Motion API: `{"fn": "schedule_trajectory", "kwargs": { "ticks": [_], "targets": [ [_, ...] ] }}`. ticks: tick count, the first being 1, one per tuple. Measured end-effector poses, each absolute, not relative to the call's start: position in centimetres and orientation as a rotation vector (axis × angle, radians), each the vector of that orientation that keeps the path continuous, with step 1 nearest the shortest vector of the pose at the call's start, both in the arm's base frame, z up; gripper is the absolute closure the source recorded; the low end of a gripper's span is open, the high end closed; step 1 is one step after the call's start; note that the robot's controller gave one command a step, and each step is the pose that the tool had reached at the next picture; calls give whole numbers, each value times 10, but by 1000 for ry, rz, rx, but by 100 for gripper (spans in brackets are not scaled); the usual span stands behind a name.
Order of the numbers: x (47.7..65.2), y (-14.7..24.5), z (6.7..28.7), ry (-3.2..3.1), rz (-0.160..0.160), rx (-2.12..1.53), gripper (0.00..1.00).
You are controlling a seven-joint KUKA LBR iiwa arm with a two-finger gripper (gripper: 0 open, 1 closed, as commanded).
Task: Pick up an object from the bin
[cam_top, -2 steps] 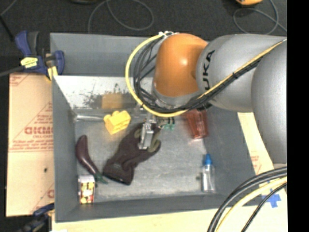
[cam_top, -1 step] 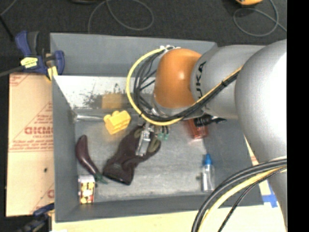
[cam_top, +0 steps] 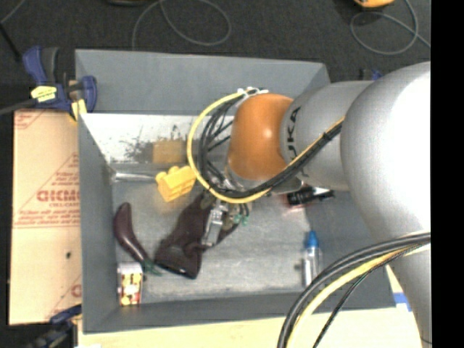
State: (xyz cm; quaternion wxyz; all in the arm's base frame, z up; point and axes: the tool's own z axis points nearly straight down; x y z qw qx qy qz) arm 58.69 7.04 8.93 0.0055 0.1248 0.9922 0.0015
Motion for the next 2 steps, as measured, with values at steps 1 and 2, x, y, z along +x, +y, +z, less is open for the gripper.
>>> {"fn": "schedule_trajectory", "kwargs": {
  "ticks": [1, 2],
  "targets": [
    [583, 63, 77, 3086, 7, 553, 0],
    [580, 57, 82, 3073, 5, 600, 0]
  ]
}}
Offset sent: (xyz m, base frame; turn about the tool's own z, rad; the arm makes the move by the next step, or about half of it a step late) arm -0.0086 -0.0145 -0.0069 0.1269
